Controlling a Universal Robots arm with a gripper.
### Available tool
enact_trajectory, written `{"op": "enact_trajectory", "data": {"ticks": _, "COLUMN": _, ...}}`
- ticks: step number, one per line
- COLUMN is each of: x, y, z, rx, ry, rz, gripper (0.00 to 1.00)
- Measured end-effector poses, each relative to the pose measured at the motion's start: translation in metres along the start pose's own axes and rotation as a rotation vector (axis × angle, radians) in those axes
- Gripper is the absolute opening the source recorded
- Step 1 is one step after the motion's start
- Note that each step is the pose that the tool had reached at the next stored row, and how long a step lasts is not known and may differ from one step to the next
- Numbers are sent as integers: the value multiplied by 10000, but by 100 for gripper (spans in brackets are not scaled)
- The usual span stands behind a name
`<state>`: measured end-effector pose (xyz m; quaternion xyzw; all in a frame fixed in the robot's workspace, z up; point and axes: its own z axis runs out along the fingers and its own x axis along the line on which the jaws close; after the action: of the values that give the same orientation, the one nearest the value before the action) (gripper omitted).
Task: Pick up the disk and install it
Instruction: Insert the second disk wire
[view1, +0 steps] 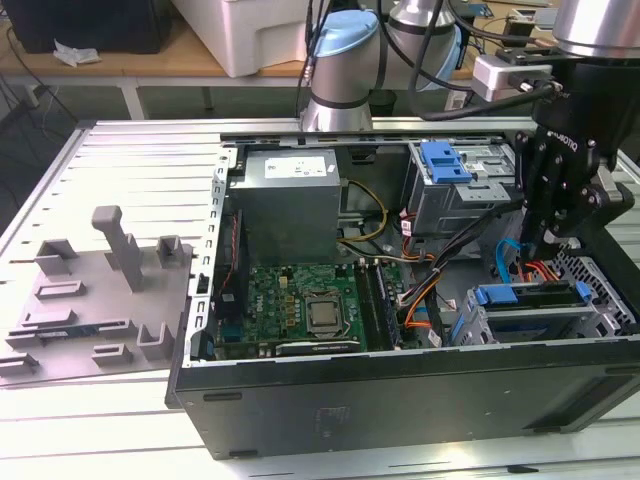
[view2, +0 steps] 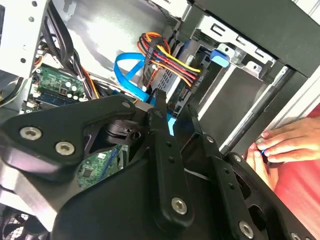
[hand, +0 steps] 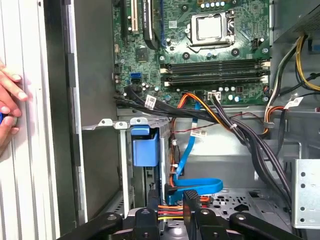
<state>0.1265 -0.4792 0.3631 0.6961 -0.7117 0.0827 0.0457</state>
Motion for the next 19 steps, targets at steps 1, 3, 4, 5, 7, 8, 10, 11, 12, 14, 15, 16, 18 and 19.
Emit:
{"op": "enact_trajectory", "data": {"ticks": 1, "x": -9, "y": 1, "z": 2, "rx": -1, "ry": 0, "rz": 3, "gripper": 34}}
{"op": "enact_trajectory", "data": {"ticks": 3, "x": -12, "y": 3, "z": 15, "rx": -1, "ry": 0, "rz": 5, "gripper": 34}}
{"op": "enact_trajectory", "data": {"ticks": 4, "x": -15, "y": 3, "z": 19, "rx": -1, "ry": 1, "rz": 5, "gripper": 34}}
{"op": "enact_trajectory", "data": {"ticks": 5, "x": -20, "y": 3, "z": 24, "rx": -2, "ry": 0, "rz": 5, "gripper": 34}}
{"op": "enact_trajectory", "data": {"ticks": 7, "x": -42, "y": 4, "z": 29, "rx": -2, "ry": 3, "rz": 5, "gripper": 34}}
{"op": "enact_trajectory", "data": {"ticks": 8, "x": -58, "y": 5, "z": 28, "rx": -1, "ry": 12, "rz": 4, "gripper": 34}}
{"op": "enact_trajectory", "data": {"ticks": 10, "x": -144, "y": 7, "z": 35, "rx": 4, "ry": 193, "rz": -5, "gripper": 34}}
{"op": "enact_trajectory", "data": {"ticks": 11, "x": -149, "y": 9, "z": 42, "rx": -1, "ry": 645, "rz": -29, "gripper": 34}}
{"op": "enact_trajectory", "data": {"ticks": 12, "x": -153, "y": 8, "z": 57, "rx": 6, "ry": 1048, "rz": -53, "gripper": 34}}
{"op": "enact_trajectory", "data": {"ticks": 14, "x": -156, "y": 10, "z": 71, "rx": 6, "ry": 1058, "rz": -51, "gripper": 34}}
{"op": "enact_trajectory", "data": {"ticks": 15, "x": -156, "y": 10, "z": 74, "rx": 8, "ry": 1050, "rz": -51, "gripper": 34}}
{"op": "enact_trajectory", "data": {"ticks": 16, "x": -157, "y": 10, "z": 78, "rx": 12, "ry": 1025, "rz": -49, "gripper": 34}}
{"op": "enact_trajectory", "data": {"ticks": 18, "x": -158, "y": 11, "z": 81, "rx": 23, "ry": 899, "rz": -39, "gripper": 34}}
{"op": "enact_trajectory", "data": {"ticks": 19, "x": -158, "y": 11, "z": 82, "rx": 26, "ry": 826, "rz": -34, "gripper": 34}}
